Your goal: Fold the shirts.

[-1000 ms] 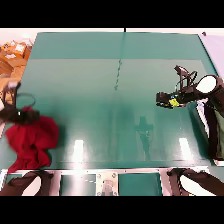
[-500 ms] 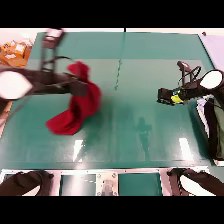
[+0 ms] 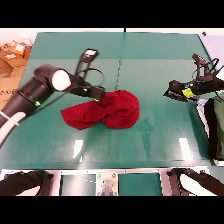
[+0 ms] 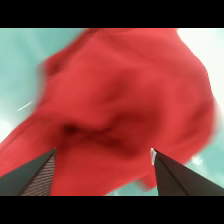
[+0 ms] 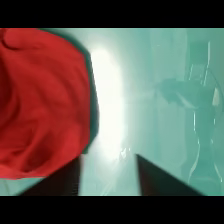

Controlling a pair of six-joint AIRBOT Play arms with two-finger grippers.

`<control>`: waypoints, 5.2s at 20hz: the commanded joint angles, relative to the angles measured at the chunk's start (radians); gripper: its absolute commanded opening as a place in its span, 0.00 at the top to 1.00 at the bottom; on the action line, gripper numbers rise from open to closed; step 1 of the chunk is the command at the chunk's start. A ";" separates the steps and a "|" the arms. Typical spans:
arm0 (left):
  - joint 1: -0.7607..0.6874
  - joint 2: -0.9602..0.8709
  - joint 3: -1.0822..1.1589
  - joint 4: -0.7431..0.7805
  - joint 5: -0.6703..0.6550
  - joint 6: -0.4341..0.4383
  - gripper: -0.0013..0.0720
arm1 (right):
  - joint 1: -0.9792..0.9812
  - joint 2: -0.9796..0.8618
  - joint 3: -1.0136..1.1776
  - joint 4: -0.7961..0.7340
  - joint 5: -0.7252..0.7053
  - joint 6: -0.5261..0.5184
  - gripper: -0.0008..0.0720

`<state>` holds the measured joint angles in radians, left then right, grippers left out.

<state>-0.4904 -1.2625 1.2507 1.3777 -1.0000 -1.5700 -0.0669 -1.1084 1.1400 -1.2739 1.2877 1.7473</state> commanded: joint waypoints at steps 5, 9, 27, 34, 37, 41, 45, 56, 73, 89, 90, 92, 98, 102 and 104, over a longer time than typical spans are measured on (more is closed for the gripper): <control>0.415 -0.017 -0.115 0.063 -0.231 0.007 0.09 | -0.023 -0.183 0.005 0.143 -0.108 -0.125 0.36; 0.479 -0.018 -0.287 0.043 -0.163 0.007 0.09 | -0.023 -0.333 0.006 0.287 -0.209 -0.238 0.37; 0.476 -0.021 -0.515 -0.384 0.171 0.163 0.91 | 0.239 -0.800 0.433 0.359 -0.195 -0.373 0.37; 0.476 -0.007 -0.473 -0.314 0.143 0.164 0.95 | 0.293 -0.805 0.488 0.381 -0.206 -0.372 0.96; 0.478 0.057 -0.388 -0.153 0.054 0.107 0.95 | 0.233 -0.769 0.578 0.378 -0.126 -0.351 0.97; 0.477 0.179 -0.246 0.068 -0.066 0.048 0.95 | 0.090 -0.603 0.609 0.274 -0.089 -0.245 0.97; 0.477 0.253 -0.043 0.076 -0.103 0.032 0.95 | -0.041 -0.391 0.608 0.264 -0.008 -0.233 0.97; 0.477 0.277 0.389 -0.043 -0.269 0.061 0.95 | -0.069 0.136 0.529 0.184 0.122 -0.240 0.96; 0.476 0.277 -0.579 -0.294 0.088 0.194 0.95 | -0.028 0.154 -0.432 0.146 -0.364 -0.229 0.38; 0.476 0.277 -0.579 -0.286 0.073 0.214 0.95 | -0.272 0.294 -0.815 0.446 -0.200 -0.400 0.25; 0.476 0.277 -0.579 -0.286 0.072 0.214 0.95 | -0.271 0.278 -0.835 0.517 -0.226 -0.447 0.25; 0.476 0.277 -0.579 -0.286 0.072 0.214 0.95 | -0.271 0.239 -0.842 0.666 -0.230 -0.554 0.25; 0.476 0.277 -0.573 -0.273 0.071 0.218 0.95 | -0.272 0.151 -0.832 0.750 -0.249 -0.640 0.96; 0.476 0.297 -0.405 -0.211 -0.002 0.213 0.95 | -0.272 0.151 -0.638 0.750 -0.150 -0.635 0.96; 0.476 0.323 -0.244 -0.212 -0.034 0.210 0.95 | -0.272 0.159 -0.456 0.750 -0.079 -0.597 0.96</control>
<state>-0.0143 -0.9623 0.8513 1.1458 -0.9882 -1.3556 -0.3389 -0.9512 0.5064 -0.5365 1.1202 1.1252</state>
